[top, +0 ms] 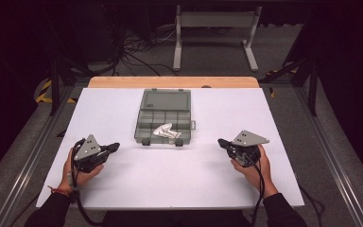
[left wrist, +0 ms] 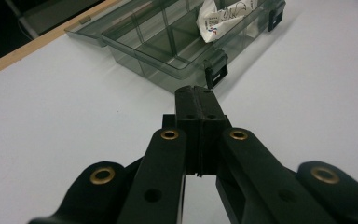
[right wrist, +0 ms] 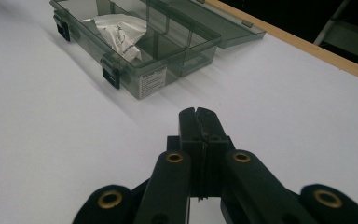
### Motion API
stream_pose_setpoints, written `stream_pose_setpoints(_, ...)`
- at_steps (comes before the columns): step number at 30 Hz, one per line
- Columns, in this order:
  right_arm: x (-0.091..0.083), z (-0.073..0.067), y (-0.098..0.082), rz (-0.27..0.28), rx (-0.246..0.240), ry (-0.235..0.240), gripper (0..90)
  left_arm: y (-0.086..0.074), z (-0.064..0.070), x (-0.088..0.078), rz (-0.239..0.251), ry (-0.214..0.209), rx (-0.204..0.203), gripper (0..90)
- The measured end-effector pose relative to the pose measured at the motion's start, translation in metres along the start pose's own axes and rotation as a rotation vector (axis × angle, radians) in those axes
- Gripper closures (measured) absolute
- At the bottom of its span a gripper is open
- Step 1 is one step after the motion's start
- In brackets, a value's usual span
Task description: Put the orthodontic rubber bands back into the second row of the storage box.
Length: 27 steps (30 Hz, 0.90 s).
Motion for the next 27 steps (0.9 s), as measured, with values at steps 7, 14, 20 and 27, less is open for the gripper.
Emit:
stream_pose_setpoints(7, 0.001, 0.006, 0.007, -0.018, -0.017, 0.009, 90.0, 0.002, -0.009, 0.003, -0.015, -0.002, -0.009, 90.0)
stream_pose_setpoints(14, 0.01, 0.019, 0.026, -0.06, -0.046, 0.009, 90.0, 0.013, -0.029, 0.012, -0.046, 0.011, -0.006, 90.0)
stream_pose_setpoints(20, 0.026, 0.034, 0.046, -0.093, -0.017, 0.024, 90.0, 0.027, -0.05, 0.017, -0.043, 0.015, -0.034, 90.0)
stream_pose_setpoints(27, 0.043, 0.048, 0.077, -0.12, -0.002, 0.02, 90.0, 0.052, -0.076, 0.029, -0.043, 0.015, -0.066, 90.0)
Point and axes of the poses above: each handheld gripper's, and its own axes: x roughly forward along the jaws, y roughly out of its top, z roughly to its right, the point moved 4 cm from there along x, roughly forward along the jaws, and after that the axes turned 14 degrees about -z, right-handed, at the moved point
